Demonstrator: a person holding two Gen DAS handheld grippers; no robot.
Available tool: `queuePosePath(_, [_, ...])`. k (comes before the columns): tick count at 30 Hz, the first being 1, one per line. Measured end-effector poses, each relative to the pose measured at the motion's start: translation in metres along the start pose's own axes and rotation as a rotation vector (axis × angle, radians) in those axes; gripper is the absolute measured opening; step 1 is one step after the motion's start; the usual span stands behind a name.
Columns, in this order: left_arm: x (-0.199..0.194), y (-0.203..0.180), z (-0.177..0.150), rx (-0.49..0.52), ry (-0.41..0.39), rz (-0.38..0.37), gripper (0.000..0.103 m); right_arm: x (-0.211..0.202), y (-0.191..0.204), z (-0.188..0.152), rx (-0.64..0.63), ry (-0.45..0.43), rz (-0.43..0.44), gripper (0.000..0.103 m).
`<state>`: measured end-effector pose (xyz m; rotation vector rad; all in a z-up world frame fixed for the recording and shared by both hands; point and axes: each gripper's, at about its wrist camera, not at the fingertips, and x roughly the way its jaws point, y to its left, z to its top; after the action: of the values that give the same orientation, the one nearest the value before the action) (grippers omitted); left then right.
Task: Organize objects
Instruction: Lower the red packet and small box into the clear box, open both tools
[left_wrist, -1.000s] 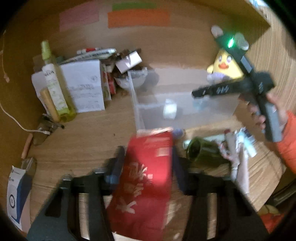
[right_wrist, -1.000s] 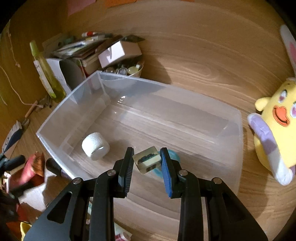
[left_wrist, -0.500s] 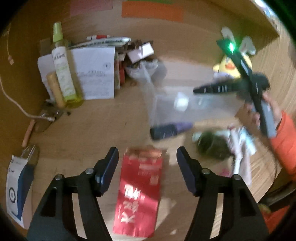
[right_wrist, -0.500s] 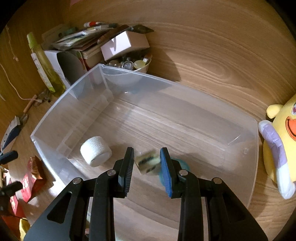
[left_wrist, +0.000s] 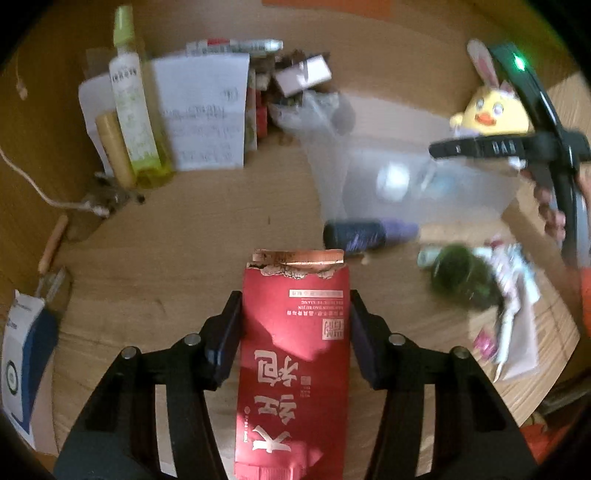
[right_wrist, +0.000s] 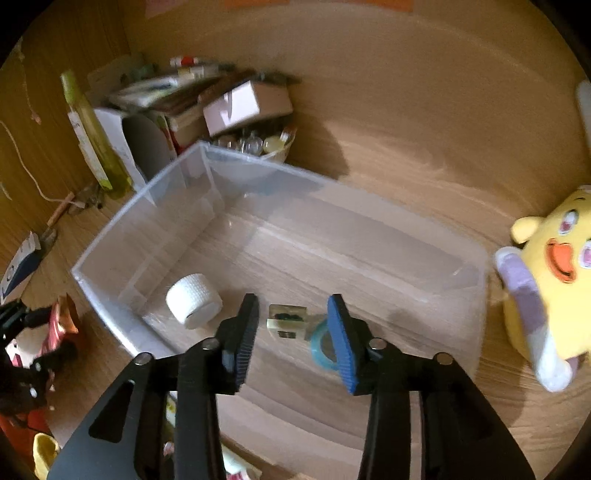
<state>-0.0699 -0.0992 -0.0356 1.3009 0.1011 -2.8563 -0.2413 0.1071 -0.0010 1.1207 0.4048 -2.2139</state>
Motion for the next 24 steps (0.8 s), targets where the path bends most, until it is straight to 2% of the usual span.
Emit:
queuePosePath(2, [-0.008, -0.002, 0.011, 0.0, -0.034, -0.005, 0.054, -0.013, -0.004, -0.004, 0.011, -0.036, 0.001, 0.049])
queuePosePath(7, [-0.026, -0.012, 0.052, 0.008, -0.123, -0.03, 0.054, -0.041, -0.006, -0.008, 0.044, -0.114, 0.008, 0.058])
queuePosePath(10, [-0.023, -0.019, 0.079, 0.013, -0.136, -0.056, 0.054, -0.053, -0.004, -0.01, 0.054, -0.16, -0.008, 0.069])
queuePosePath(16, [0.013, -0.04, 0.13, 0.022, -0.073, -0.126, 0.054, -0.084, -0.015, -0.031, 0.091, -0.25, -0.067, 0.084])
queuePosePath(19, [0.035, -0.055, 0.15, 0.053, -0.029, -0.152, 0.054, -0.094, -0.024, -0.045, 0.116, -0.261, -0.092, 0.084])
queuePosePath(24, [0.072, -0.08, 0.168, 0.132, 0.034, -0.108, 0.054, -0.097, -0.043, -0.07, 0.185, -0.236, -0.078, 0.085])
